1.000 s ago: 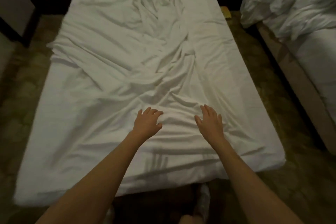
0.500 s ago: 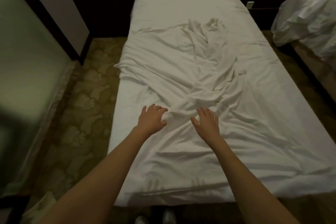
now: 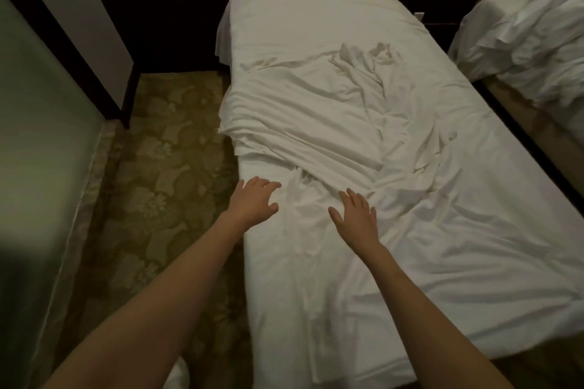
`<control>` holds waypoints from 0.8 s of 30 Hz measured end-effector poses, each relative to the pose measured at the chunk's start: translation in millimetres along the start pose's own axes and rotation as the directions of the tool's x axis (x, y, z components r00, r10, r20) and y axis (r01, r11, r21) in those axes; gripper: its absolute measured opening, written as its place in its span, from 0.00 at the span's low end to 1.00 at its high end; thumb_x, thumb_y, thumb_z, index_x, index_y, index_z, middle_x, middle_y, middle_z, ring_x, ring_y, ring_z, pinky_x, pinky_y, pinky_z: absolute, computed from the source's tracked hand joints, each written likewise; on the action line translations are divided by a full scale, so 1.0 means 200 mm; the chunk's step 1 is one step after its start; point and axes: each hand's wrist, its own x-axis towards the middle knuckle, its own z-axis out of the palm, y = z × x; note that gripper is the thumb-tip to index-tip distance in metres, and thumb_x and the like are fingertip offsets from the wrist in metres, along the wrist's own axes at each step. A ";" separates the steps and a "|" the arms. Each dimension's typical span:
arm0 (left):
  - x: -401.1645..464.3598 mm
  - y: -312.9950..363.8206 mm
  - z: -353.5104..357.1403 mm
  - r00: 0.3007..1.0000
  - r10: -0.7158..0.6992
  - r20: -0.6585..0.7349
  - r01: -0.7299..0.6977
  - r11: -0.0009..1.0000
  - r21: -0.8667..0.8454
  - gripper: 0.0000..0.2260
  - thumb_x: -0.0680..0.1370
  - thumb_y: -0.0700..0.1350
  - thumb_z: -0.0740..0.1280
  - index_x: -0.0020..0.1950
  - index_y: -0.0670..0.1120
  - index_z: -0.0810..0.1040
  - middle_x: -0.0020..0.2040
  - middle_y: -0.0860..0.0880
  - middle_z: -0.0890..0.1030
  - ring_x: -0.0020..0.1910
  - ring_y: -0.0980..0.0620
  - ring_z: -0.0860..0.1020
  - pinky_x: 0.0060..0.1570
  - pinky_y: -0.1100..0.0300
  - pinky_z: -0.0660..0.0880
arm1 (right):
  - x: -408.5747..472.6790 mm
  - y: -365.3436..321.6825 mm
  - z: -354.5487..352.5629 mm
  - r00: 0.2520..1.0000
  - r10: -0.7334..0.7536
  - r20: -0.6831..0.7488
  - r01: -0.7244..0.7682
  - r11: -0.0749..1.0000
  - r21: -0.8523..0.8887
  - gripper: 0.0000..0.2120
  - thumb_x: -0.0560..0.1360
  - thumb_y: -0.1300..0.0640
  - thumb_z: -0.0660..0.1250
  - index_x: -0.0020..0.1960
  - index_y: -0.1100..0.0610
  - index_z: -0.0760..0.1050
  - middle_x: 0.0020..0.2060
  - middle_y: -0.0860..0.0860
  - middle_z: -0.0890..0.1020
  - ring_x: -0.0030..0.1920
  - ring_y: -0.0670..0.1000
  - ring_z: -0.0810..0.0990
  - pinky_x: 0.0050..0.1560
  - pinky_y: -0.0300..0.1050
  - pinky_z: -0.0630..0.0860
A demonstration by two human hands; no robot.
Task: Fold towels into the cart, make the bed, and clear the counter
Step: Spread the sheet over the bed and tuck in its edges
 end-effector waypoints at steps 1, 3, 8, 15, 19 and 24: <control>0.01 -0.12 -0.04 1.000 0.013 0.011 -0.013 1.000 -0.005 0.24 0.79 0.52 0.59 0.75 0.52 0.61 0.73 0.49 0.65 0.73 0.48 0.60 0.72 0.46 0.55 | 0.01 -0.11 0.03 1.000 0.024 -0.006 -0.024 1.000 0.005 0.26 0.82 0.46 0.52 0.76 0.55 0.54 0.77 0.51 0.53 0.76 0.53 0.49 0.74 0.57 0.47; 0.03 -0.34 -0.15 0.999 0.039 0.029 -0.038 0.999 -0.015 0.24 0.79 0.51 0.59 0.75 0.52 0.60 0.73 0.48 0.64 0.74 0.47 0.59 0.73 0.45 0.53 | 0.05 -0.33 0.08 0.998 0.066 -0.013 -0.066 0.997 0.028 0.26 0.82 0.46 0.52 0.76 0.55 0.54 0.77 0.51 0.54 0.77 0.53 0.49 0.74 0.58 0.47; 0.15 -0.71 -0.36 0.991 0.124 0.040 -0.124 0.992 -0.018 0.26 0.80 0.54 0.59 0.76 0.52 0.58 0.75 0.48 0.63 0.74 0.48 0.58 0.73 0.45 0.51 | 0.18 -0.79 0.09 0.991 0.129 -0.041 -0.127 0.991 0.043 0.26 0.82 0.46 0.52 0.77 0.55 0.53 0.77 0.51 0.53 0.77 0.53 0.49 0.74 0.58 0.46; 0.45 -1.03 -0.58 0.984 0.176 0.005 -0.176 0.984 -0.029 0.25 0.79 0.54 0.59 0.76 0.52 0.59 0.74 0.48 0.64 0.74 0.48 0.59 0.72 0.47 0.53 | 0.52 -1.13 0.08 0.988 0.123 -0.097 -0.115 0.990 0.084 0.27 0.82 0.46 0.52 0.77 0.53 0.52 0.77 0.50 0.51 0.77 0.53 0.46 0.74 0.60 0.45; 0.73 -1.19 -0.63 0.979 0.200 0.031 -0.199 0.979 -0.042 0.25 0.79 0.54 0.59 0.76 0.52 0.59 0.74 0.48 0.65 0.73 0.48 0.61 0.73 0.46 0.55 | 0.82 -1.23 0.10 0.982 0.146 -0.116 -0.133 0.985 0.113 0.27 0.82 0.46 0.52 0.77 0.53 0.52 0.77 0.50 0.50 0.77 0.53 0.46 0.74 0.59 0.44; 1.29 -1.39 -0.70 0.976 0.199 0.089 -0.199 0.980 -0.004 0.25 0.80 0.54 0.58 0.76 0.51 0.58 0.74 0.48 0.64 0.73 0.47 0.61 0.73 0.46 0.55 | 1.39 -1.32 0.14 0.982 0.157 -0.104 -0.148 0.985 0.092 0.27 0.82 0.46 0.52 0.77 0.53 0.51 0.78 0.50 0.50 0.77 0.52 0.45 0.74 0.60 0.44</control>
